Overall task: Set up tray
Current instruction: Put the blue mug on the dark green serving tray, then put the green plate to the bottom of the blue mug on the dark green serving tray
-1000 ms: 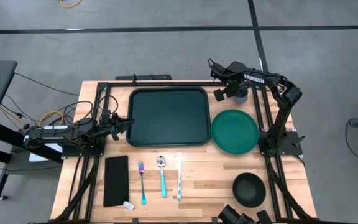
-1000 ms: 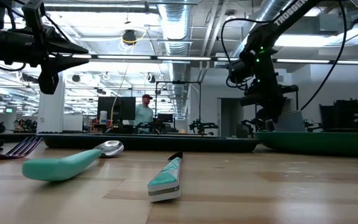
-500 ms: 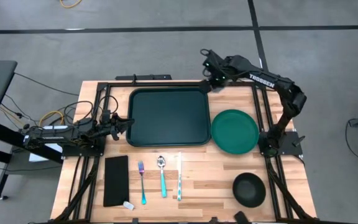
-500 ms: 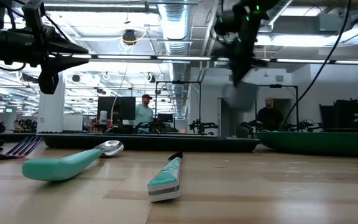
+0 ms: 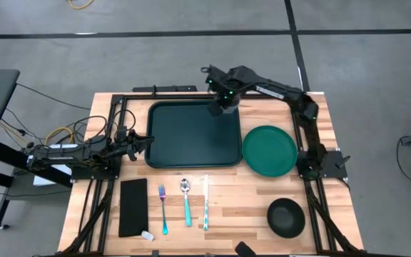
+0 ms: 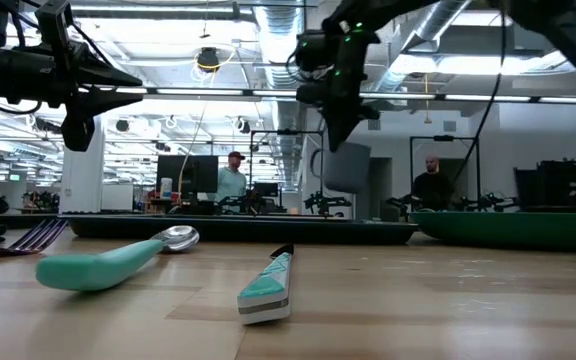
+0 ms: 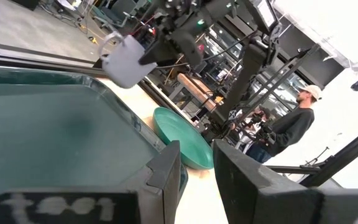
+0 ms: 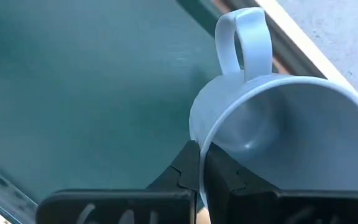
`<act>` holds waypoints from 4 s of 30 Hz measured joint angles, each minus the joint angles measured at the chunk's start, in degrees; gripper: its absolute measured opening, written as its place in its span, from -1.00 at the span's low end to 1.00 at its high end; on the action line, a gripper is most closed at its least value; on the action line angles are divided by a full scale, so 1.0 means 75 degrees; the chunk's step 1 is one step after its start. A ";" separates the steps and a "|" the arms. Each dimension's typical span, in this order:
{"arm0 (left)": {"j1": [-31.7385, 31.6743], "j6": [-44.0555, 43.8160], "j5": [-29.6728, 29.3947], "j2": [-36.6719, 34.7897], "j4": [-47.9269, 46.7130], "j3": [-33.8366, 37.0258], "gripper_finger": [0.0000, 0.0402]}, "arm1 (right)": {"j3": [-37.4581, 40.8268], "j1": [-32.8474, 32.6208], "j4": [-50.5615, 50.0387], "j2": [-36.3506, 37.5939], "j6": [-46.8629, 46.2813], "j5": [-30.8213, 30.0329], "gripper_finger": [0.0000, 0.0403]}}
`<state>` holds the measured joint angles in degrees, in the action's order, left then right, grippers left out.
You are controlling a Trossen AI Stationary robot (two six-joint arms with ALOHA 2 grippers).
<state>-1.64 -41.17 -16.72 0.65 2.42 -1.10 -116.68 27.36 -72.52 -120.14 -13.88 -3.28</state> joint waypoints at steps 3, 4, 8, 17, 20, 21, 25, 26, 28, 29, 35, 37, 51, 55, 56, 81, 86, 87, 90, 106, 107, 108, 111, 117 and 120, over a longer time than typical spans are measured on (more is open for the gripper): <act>-0.0001 -0.0003 0.0108 0.0000 -0.0003 0.0000 -0.58 | -0.0422 -0.0030 -0.0151 -0.0486 0.0227 0.0128 -1.00; -0.0001 -0.0003 0.0149 0.0002 -0.0007 0.0000 -0.58 | -0.0516 -0.0017 -0.0171 -0.0609 0.0256 0.0127 -1.00; 0.0002 -0.0006 0.0209 -0.0001 -0.0017 -0.0003 -0.58 | -0.0691 0.0099 -0.0288 -0.1029 0.0261 0.0331 -1.00; 0.0002 -0.0012 0.0321 -0.0001 -0.0028 -0.0003 -0.58 | -0.0693 0.0403 -0.0189 -0.1285 0.0237 0.0433 -1.00; 0.0002 -0.0015 0.0409 0.0000 -0.0045 -0.0003 -0.58 | -0.0694 0.0538 -0.0169 -0.1285 0.0122 0.0474 -1.00; 0.0002 -0.0014 0.0435 0.0000 -0.0047 -0.0003 -0.58 | -0.0694 0.0594 -0.0188 -0.1285 0.0072 0.0528 -1.00; 0.0002 -0.0009 0.0461 -0.0001 -0.0050 -0.0003 -0.58 | -0.0592 0.0750 -0.0155 -0.1285 0.0032 0.0825 -1.00; 0.0002 -0.0009 0.0461 0.0002 -0.0050 -0.0003 -0.58 | -0.0552 0.0749 -0.0149 -0.1285 0.0019 0.0821 -1.00; 0.0002 -0.0009 0.0461 0.0000 -0.0050 -0.0003 -0.58 | -0.0534 0.0732 -0.0146 -0.1285 -0.0007 0.0842 -1.00; 0.0002 -0.0009 0.0461 0.0001 -0.0050 -0.0003 -0.58 | -0.0534 0.0718 -0.0110 -0.1284 -0.0008 0.0852 -1.00; 0.0002 -0.0006 0.0461 0.0002 -0.0050 -0.0003 -0.58 | -0.0534 0.0664 0.0233 -0.1282 -0.0030 0.0852 -0.99; 0.0002 -0.0006 0.0461 0.0000 -0.0050 -0.0003 -0.58 | -0.0534 0.0669 0.0212 -0.1282 -0.0068 0.0849 -0.99; 0.0002 -0.0003 0.0464 0.0000 -0.0050 -0.0003 -0.58 | -0.0535 0.0448 0.0473 -0.1597 -0.0130 0.0451 -0.88; 0.0002 -0.0003 0.0464 0.0002 -0.0050 -0.0003 -0.58 | -0.0531 0.0454 0.0364 -0.1597 -0.0159 0.0488 -0.79; 0.0002 -0.0003 0.0464 0.0001 -0.0050 -0.0003 -0.58 | -0.0531 0.0457 0.0325 -0.1597 -0.0156 0.0482 -0.76; 0.0001 0.0018 0.0529 0.0008 -0.0054 0.0000 -0.58 | -0.1747 -0.0828 -0.2352 -0.0122 -0.0617 0.0213 0.07; -0.0001 0.0154 0.0587 0.0011 -0.0062 0.0000 -0.58 | -0.1687 -0.2181 -0.2286 0.0642 -0.1332 -0.0184 0.01; -0.0001 0.0154 0.0587 0.0011 -0.0064 0.0000 -0.58 | -0.1691 -0.2457 -0.2319 0.0747 -0.1558 -0.0354 -0.01; 0.0001 0.0154 0.0589 0.0011 -0.0064 0.0000 -0.58 | -0.1689 -0.3228 -0.2331 0.0873 -0.2328 -0.0754 -0.05; 0.0000 0.0154 0.0709 0.0017 -0.0076 0.0003 -0.58 | 0.2635 -0.5158 -0.2243 0.1584 -0.5082 -0.0954 -0.22; 0.0001 0.0154 0.0709 0.0017 -0.0076 0.0003 -0.58 | 0.3005 -0.5162 -0.2091 0.1710 -0.5216 -0.0954 -0.23; 0.0002 0.0154 0.0709 0.0017 -0.0076 0.0003 -0.58 | 0.3356 -0.5157 -0.1904 0.1866 -0.5345 -0.0951 -0.23; 0.0002 0.0154 0.0706 0.0017 -0.0076 0.0003 -0.58 | 0.4454 -0.5136 -0.1090 0.2402 -0.5584 -0.0721 -0.23; 0.0002 0.0152 0.0706 0.0017 -0.0077 0.0003 -0.58 | 0.6172 -0.5133 0.0938 0.3008 -0.6015 -0.0055 -0.23; 0.0002 0.0149 0.0715 0.0017 -0.0079 0.0003 -0.58 | 0.6485 -0.5130 0.1100 0.2986 -0.6147 0.0025 -0.23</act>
<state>-1.63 -40.05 -11.35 0.78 1.83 -1.08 -68.04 -11.11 -64.27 -97.74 -59.98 -3.09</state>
